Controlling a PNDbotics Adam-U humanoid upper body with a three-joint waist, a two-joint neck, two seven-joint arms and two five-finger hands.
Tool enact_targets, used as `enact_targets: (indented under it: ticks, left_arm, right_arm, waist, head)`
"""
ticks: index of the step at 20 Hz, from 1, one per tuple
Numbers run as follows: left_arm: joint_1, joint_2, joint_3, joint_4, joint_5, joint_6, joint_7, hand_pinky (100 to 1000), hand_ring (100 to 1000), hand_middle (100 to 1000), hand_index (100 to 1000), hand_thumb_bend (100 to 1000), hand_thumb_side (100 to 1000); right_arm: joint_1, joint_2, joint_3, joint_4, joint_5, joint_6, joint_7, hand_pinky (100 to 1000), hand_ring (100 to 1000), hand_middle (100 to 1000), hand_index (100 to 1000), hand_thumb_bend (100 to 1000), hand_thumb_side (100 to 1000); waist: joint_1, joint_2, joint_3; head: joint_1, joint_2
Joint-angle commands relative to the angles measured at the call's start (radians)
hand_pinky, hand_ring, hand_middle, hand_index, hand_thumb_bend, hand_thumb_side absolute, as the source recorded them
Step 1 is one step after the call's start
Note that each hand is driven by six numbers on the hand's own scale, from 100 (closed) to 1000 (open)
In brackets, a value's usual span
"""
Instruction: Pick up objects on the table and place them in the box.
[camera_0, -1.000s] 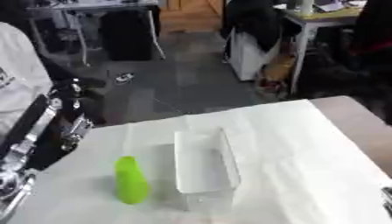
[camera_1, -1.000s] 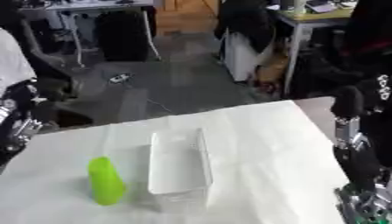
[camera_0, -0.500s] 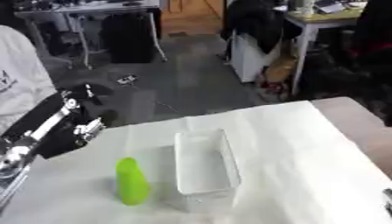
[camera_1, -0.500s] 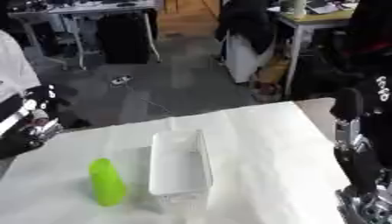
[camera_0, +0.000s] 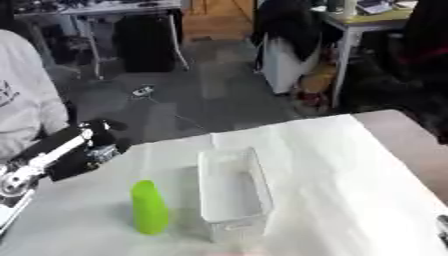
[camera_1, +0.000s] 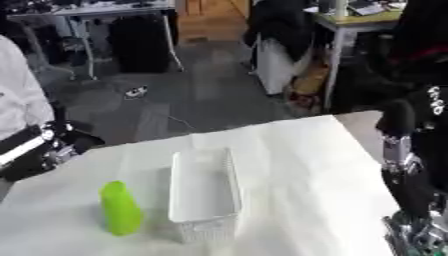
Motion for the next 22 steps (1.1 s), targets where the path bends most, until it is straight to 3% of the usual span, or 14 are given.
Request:
enact_targets:
  ticks: [1, 3, 4, 6, 12, 22]
  left_arm:
    - [-0.032, 0.016, -0.005, 0.029, 0.026, 0.004, -0.011, 514, 739, 866, 935, 383, 1000]
    - [-0.041, 0.013, -0.013, 0.053, 0.014, 0.003, -0.021, 527, 742, 866, 933, 438, 998]
    - [-0.046, 0.011, -0.018, 0.068, 0.004, 0.001, -0.031, 540, 745, 867, 934, 541, 937]
    - [-0.061, 0.005, -0.024, 0.101, -0.021, -0.01, -0.056, 551, 747, 866, 931, 609, 906]
    - [-0.093, -0.017, -0.028, 0.186, -0.089, -0.057, -0.094, 592, 770, 884, 956, 742, 860]
    - [-0.096, -0.027, -0.039, 0.208, -0.23, -0.14, -0.043, 666, 800, 899, 970, 808, 851]
  right_arm:
    - [-0.007, -0.009, -0.004, -0.016, -0.004, 0.0, 0.005, 110, 300, 303, 314, 388, 487]
    - [-0.006, -0.01, -0.003, -0.016, -0.006, -0.001, 0.007, 110, 300, 303, 314, 388, 487]
    - [-0.005, -0.01, -0.003, -0.016, -0.006, -0.001, 0.008, 110, 300, 303, 314, 388, 487]
    - [-0.004, -0.011, -0.003, -0.016, -0.007, -0.001, 0.009, 110, 300, 302, 314, 388, 487]
    - [-0.004, -0.011, -0.002, -0.016, -0.01, -0.001, 0.014, 110, 300, 302, 314, 388, 486]
    - [-0.007, -0.01, -0.001, -0.016, -0.013, -0.003, 0.016, 110, 300, 302, 314, 387, 486]
  waist:
    - [-0.002, -0.013, 0.003]
    - [-0.003, -0.013, 0.005]
    - [-0.004, -0.014, 0.005]
    - [-0.004, -0.014, 0.005]
    - [-0.005, -0.016, 0.004]
    - [-0.004, -0.015, 0.0]
  head:
    - [0.022, 0.008]
    - [0.037, 0.014]
    - [0.045, 0.016]
    - [0.052, 0.017]
    - [0.055, 0.02]
    - [0.047, 0.025]
